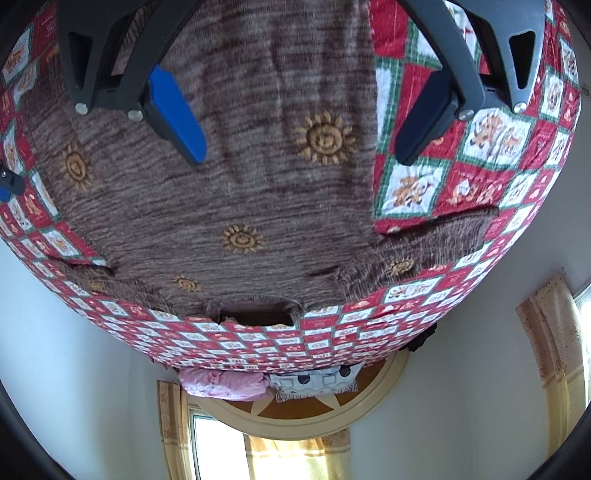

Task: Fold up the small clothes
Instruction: 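Lower both tools toward the sweater, right tool toward its sleeve cuff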

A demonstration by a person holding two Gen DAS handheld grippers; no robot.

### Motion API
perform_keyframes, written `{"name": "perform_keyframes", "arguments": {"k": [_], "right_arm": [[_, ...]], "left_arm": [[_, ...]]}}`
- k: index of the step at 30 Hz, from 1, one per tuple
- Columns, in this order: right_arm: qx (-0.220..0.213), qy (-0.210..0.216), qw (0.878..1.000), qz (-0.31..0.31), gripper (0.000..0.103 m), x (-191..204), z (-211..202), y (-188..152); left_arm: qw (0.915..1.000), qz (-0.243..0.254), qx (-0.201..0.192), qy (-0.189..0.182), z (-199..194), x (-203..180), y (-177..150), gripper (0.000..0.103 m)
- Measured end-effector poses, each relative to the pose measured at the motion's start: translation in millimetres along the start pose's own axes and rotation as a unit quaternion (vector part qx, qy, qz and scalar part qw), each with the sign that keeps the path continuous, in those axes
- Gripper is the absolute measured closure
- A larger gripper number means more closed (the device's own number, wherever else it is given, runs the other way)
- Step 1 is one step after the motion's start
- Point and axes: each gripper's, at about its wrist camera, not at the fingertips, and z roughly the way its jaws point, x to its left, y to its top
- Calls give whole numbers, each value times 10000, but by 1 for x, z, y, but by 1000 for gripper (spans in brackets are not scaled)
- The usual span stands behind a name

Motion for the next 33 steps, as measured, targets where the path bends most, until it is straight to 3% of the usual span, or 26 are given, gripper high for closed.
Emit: {"name": "perform_keyframes", "arguments": {"k": [4,7,9,12,17,21,27,33], "right_arm": [[160,32,9998,141,21,-25,17,20],[206,-46,9992,341,33,-53,29,40],[271,-81,9978,606,33,-75,39,54],[284,-176,9953,911,41,-104,51,70],[349,-294,9878,1488,42,-152,81,91],[339,-354,9786,1999,53,-190,107,108],[492,-395,9670,2470,54,-227,137,123],[655,-335,9650,2516,54,-236,158,128]], "left_arm": [[9999,49,-82,47,19,2,16,0],[9998,47,-64,165,39,8,28,0],[9998,-48,-12,196,53,15,36,0],[9995,-182,93,224,67,21,43,0],[9991,-250,283,168,86,22,43,0],[9987,-224,412,202,98,20,43,0],[9983,-289,461,229,109,25,44,0],[9979,-275,531,243,118,25,43,0]]}}
